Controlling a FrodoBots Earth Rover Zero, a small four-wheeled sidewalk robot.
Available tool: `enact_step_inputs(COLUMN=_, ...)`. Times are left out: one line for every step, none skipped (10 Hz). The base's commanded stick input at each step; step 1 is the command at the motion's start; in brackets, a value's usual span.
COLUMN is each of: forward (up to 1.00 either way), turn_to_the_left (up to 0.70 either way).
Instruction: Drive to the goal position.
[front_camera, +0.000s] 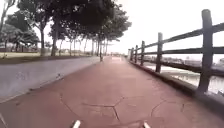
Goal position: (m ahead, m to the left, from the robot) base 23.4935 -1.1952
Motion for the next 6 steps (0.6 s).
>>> enact_step_inputs(forward=0.70, turn_to_the_left=0.02)
enact_step_inputs(forward=0.70, turn_to_the_left=0.00)
enact_step_inputs(forward=0.70, turn_to_the_left=0.00)
enact_step_inputs(forward=0.70, turn_to_the_left=0.00)
enact_step_inputs(forward=0.70, turn_to_the_left=0.00)
enact_step_inputs(forward=0.70, turn_to_the_left=0.00)
